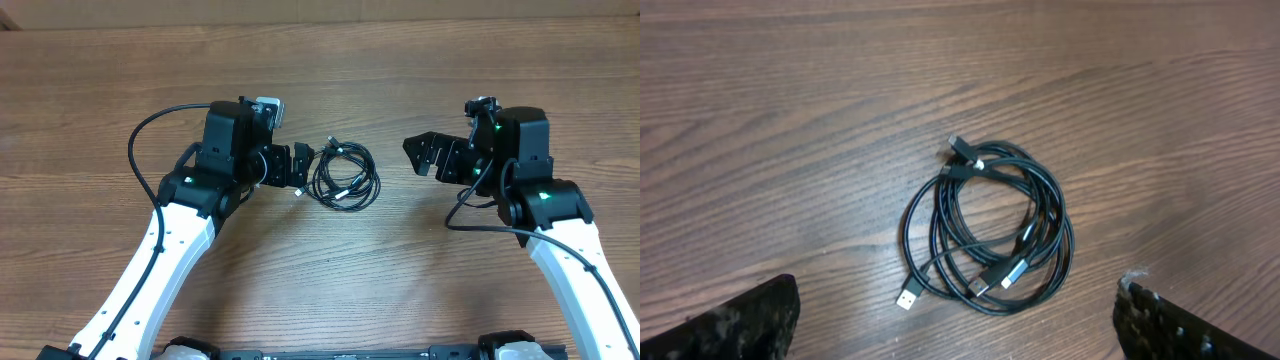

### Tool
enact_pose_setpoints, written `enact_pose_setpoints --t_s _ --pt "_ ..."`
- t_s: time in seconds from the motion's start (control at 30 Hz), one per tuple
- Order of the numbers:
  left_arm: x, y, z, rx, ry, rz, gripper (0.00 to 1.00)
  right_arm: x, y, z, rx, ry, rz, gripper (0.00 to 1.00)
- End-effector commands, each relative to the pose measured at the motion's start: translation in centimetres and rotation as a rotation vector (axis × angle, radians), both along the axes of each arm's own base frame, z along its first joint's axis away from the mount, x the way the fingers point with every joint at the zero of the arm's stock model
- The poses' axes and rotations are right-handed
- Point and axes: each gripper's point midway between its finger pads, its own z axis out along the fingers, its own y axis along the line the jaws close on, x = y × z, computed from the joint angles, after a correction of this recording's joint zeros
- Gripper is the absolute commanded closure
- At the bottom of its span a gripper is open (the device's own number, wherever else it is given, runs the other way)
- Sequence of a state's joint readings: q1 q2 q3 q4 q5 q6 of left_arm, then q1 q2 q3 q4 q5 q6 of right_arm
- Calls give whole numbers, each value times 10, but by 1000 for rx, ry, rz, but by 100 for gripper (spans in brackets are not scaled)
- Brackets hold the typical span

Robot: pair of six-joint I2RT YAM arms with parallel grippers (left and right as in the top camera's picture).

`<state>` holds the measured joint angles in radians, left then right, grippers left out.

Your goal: Untangle cables

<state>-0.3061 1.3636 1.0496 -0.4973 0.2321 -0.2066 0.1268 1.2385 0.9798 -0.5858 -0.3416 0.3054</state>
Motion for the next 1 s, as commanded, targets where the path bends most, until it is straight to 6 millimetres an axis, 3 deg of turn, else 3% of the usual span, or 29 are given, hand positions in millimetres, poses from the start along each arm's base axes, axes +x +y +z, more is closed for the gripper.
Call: enact_pose_setpoints --t_s 0.0,0.33,0.43,0.77,0.87,0.97 --pt "3 -2 4 2 -5 -6 0 7 13 -10 33 49 12 0" --pt "0 4 -16 45 58 13 0 -4 52 -97 -37 298 115 1" --pt "-4 6 -27 64 100 8 0 -8 54 -119 -104 345 108 13" --pt "-5 6 -41 77 142 7 0 -28 72 -160 -279 405 155 24" --pt "-5 6 -41 78 143 7 0 -29 66 -172 -350 424 59 25" --pt "-5 6 -41 77 143 6 0 -25 66 -172 -334 424 -4 25"
